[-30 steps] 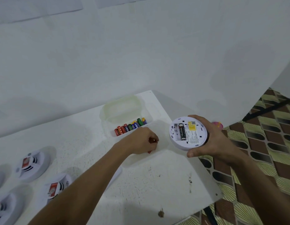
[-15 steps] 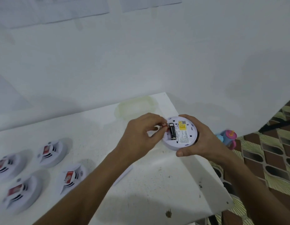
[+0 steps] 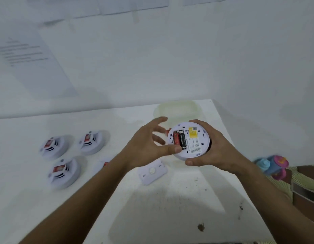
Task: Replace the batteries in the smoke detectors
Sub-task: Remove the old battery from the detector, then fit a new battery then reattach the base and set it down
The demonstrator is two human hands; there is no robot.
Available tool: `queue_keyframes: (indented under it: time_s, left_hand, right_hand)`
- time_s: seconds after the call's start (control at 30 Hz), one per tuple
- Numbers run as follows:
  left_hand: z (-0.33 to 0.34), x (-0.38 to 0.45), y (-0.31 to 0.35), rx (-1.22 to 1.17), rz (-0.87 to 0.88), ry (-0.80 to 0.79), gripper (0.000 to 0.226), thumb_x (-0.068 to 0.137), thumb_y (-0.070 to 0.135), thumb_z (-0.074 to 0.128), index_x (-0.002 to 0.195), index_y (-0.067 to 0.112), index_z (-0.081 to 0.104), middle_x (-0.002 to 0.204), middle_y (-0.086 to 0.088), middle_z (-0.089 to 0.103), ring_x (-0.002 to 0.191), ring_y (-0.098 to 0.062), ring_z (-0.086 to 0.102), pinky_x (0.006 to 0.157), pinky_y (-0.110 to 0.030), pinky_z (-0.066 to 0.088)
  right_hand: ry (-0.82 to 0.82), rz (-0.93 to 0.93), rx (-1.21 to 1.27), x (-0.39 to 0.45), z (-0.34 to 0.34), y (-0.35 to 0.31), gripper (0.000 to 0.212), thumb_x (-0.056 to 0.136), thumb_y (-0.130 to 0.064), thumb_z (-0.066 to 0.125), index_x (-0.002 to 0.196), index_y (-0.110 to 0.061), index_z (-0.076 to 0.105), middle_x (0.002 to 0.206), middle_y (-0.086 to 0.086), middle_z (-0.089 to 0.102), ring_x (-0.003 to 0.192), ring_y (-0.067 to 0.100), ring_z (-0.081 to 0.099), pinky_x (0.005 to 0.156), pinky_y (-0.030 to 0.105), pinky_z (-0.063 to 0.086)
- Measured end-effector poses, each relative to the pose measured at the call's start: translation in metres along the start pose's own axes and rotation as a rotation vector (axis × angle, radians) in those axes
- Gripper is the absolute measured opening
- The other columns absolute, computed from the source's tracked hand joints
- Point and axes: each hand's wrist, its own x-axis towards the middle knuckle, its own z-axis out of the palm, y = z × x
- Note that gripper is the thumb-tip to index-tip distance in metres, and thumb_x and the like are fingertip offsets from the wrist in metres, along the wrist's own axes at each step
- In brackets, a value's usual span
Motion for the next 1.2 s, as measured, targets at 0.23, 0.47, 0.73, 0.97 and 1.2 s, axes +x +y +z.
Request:
queue_keyframes:
  time_s: [0.23, 0.47, 0.73, 0.97, 1.2]
  left_hand:
    - [-0.016, -0.017, -0.014, -0.186, -0.094, 0.013, 0.079, 0.063, 0.027, 0.091, 0.131, 0.036, 0.051, 0.096, 0.003, 0.07, 0.086, -0.014, 0.072, 0.087, -0.042, 0.057]
    - [-0.019, -0.024, -0.027, -0.246, -0.078, 0.108, 0.056, 0.076, 0.021, 0.081, 0.123, 0.036, 0.055, 0.081, 0.005, 0.069, 0.079, -0.016, 0.071, 0.071, -0.031, 0.056]
    - [-0.009, -0.027, -0.07, 0.151, -0.215, 0.048, 0.063, 0.083, 0.066, 0.055, 0.135, 0.03, 0.048, 0.114, 0.008, 0.061, 0.084, -0.006, 0.064, 0.073, -0.029, 0.056]
    - [0.018, -0.025, -0.097, 0.573, -0.232, -0.13, 0.079, 0.069, 0.059, 0.074, 0.134, 0.023, 0.047, 0.122, 0.003, 0.046, 0.106, -0.014, 0.051, 0.085, -0.029, 0.048]
    - [0.019, -0.021, -0.103, 0.555, -0.244, -0.119, 0.051, 0.066, 0.054, 0.077, 0.098, 0.016, 0.066, 0.101, -0.002, 0.051, 0.087, -0.016, 0.055, 0.073, -0.03, 0.049]
  right_hand:
    - [-0.09, -0.004, -0.01, 0.016, 0.024, 0.0, 0.089, 0.052, -0.014, 0.093, 0.129, -0.029, 0.052, 0.118, -0.01, 0.062, 0.112, 0.016, 0.06, 0.082, 0.026, 0.055]
    - [-0.128, -0.002, -0.036, 0.024, 0.039, -0.001, 0.092, 0.051, -0.018, 0.093, 0.13, -0.031, 0.049, 0.119, -0.016, 0.062, 0.114, 0.01, 0.059, 0.088, 0.024, 0.054]
    - [-0.095, 0.04, -0.054, 0.011, 0.024, 0.002, 0.094, 0.045, -0.032, 0.093, 0.129, -0.032, 0.052, 0.122, -0.013, 0.062, 0.115, 0.011, 0.06, 0.089, 0.027, 0.056]
    - [-0.071, 0.062, -0.04, -0.009, 0.008, 0.003, 0.088, 0.048, -0.014, 0.092, 0.124, -0.037, 0.054, 0.122, -0.018, 0.062, 0.116, 0.006, 0.059, 0.083, 0.018, 0.054]
    - [-0.058, 0.124, -0.054, -0.019, 0.003, 0.013, 0.092, 0.044, -0.021, 0.094, 0.126, -0.035, 0.053, 0.119, -0.017, 0.063, 0.112, 0.007, 0.061, 0.08, 0.021, 0.056]
